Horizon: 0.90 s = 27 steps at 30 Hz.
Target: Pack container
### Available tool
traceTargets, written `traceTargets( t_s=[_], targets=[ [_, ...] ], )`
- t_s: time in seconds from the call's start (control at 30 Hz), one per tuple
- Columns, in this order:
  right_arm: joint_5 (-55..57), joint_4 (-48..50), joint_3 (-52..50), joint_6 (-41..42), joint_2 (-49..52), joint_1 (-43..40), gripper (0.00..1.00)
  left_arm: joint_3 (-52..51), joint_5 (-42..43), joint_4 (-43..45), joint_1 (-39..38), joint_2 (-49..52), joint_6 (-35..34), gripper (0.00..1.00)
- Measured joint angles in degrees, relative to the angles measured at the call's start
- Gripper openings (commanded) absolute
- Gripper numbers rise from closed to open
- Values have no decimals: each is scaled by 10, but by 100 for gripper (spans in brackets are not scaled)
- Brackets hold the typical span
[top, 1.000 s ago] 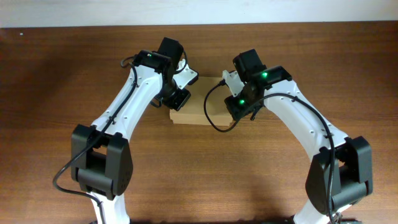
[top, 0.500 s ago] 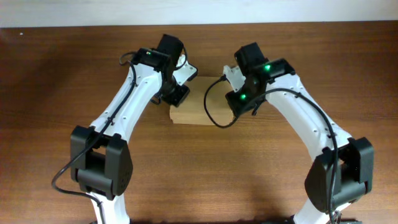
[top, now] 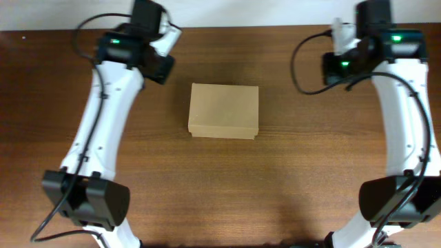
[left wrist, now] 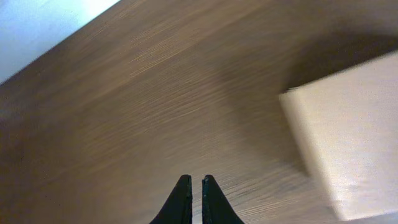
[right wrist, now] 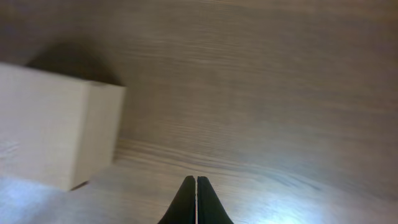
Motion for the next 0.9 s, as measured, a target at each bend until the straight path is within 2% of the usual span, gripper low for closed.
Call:
traceTargets(
  t_s=[0.17, 0.23, 0.27, 0.3, 0.33, 0.37, 0.4, 0.9],
  targets=[
    [4, 0, 0, 0, 0, -79, 4, 0, 31, 1, 117, -9, 0, 11],
    [4, 0, 0, 0, 0, -88, 4, 0, 38, 1, 139, -9, 0, 18],
    [4, 0, 0, 0, 0, -89, 4, 0, 40, 1, 144, -9, 1, 37],
    [4, -1, 0, 0, 0, -89, 13, 0, 43, 1, 145, -10, 1, 67],
    [4, -1, 0, -2, 0, -89, 38, 0, 45, 1, 145, -10, 1, 99],
    [4, -5, 0, 3, 0, -89, 73, 0, 47, 1, 144, -10, 2, 99],
    [4, -7, 0, 3, 0, -89, 99, 0, 49, 1, 144, -10, 1, 99],
    [4, -9, 0, 2, 0, -89, 99, 0, 51, 0, 144, -10, 2, 100]
  ],
)
